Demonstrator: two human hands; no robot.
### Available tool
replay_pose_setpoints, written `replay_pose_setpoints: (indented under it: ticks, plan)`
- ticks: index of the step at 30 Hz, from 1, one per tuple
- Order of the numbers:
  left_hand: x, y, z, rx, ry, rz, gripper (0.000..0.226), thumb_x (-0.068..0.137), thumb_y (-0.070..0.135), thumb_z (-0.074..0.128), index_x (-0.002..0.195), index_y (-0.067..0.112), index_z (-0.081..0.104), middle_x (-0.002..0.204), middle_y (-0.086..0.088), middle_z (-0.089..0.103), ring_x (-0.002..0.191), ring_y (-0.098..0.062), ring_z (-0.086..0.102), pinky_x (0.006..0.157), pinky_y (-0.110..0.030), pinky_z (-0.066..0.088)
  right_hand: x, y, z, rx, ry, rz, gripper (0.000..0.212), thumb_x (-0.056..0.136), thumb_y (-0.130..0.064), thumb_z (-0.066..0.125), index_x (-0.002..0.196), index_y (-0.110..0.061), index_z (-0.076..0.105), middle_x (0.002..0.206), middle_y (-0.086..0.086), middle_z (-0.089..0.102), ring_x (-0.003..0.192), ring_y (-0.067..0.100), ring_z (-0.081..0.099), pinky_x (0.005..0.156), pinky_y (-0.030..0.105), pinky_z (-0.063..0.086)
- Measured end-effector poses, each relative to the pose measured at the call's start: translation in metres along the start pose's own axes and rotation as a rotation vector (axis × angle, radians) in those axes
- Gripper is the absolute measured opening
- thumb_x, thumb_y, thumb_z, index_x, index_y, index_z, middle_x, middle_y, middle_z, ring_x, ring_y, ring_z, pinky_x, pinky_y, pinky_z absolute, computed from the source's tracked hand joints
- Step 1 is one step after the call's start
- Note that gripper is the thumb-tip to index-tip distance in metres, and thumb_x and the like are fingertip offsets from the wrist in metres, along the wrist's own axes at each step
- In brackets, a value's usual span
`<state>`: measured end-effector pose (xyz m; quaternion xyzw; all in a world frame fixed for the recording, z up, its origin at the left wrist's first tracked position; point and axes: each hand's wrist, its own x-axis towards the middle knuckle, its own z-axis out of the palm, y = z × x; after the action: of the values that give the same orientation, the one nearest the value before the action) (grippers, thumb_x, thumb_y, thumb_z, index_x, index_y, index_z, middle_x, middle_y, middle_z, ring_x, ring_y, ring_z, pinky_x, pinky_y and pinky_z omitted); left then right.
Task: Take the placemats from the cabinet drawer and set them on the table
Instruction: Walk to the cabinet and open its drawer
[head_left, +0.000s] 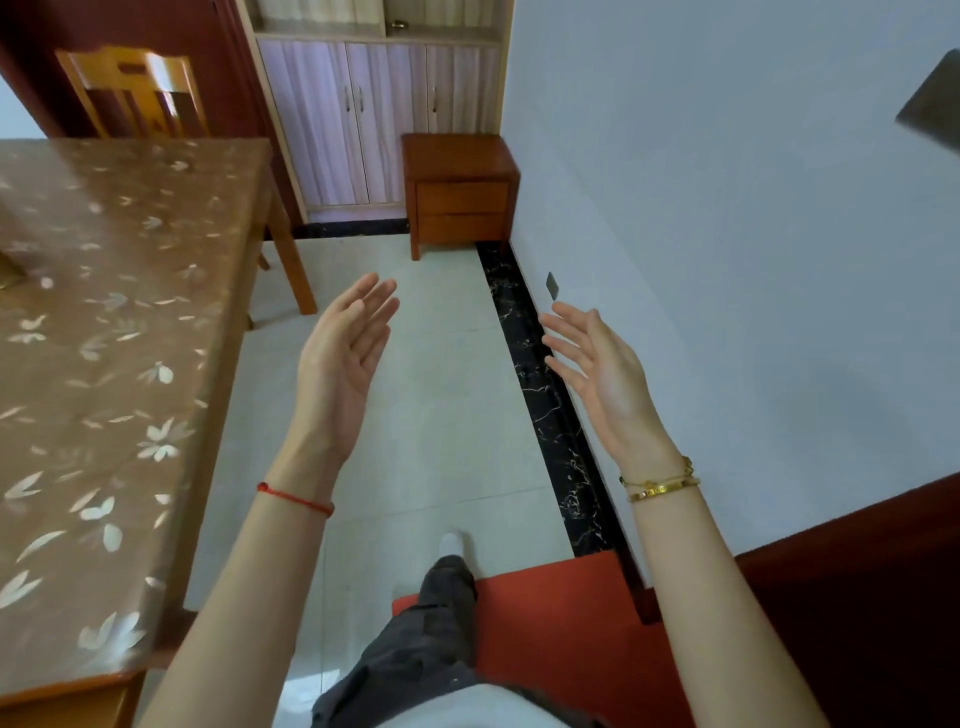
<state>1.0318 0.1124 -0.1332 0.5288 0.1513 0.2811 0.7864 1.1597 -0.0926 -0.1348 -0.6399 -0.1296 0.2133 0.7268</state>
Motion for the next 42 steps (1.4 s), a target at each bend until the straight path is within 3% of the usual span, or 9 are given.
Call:
replay_pose_setpoints:
  ticks: [15, 42]
  plan:
    - [0.268, -0.016, 0.029, 0.041, 0.028, 0.002, 0.047, 0.101, 0.028, 0.040, 0.145, 0.014, 0.046, 0.138, 0.001, 0.061, 0.128, -0.013, 0.057, 0.116, -0.037, 0.036, 0.266, -0.037, 0.012, 0.020, 0.003, 0.017, 0.046, 0.101, -0.039, 0.036, 0.135, -0.012, 0.053, 0.130, 0.002, 0.062, 0.120, 0.016, 0.057, 0.108, 0.039, 0.042]
    - [0.672, -0.113, 0.141, 0.035, 0.142, -0.018, 0.040, 0.102, 0.024, 0.039, 0.141, 0.019, 0.049, 0.137, 0.000, 0.062, 0.128, -0.014, 0.057, 0.117, -0.038, 0.034, 0.730, -0.064, -0.055, -0.009, -0.137, 0.052, 0.047, 0.102, -0.042, 0.034, 0.135, -0.015, 0.053, 0.128, 0.000, 0.063, 0.121, 0.014, 0.057, 0.108, 0.038, 0.043]
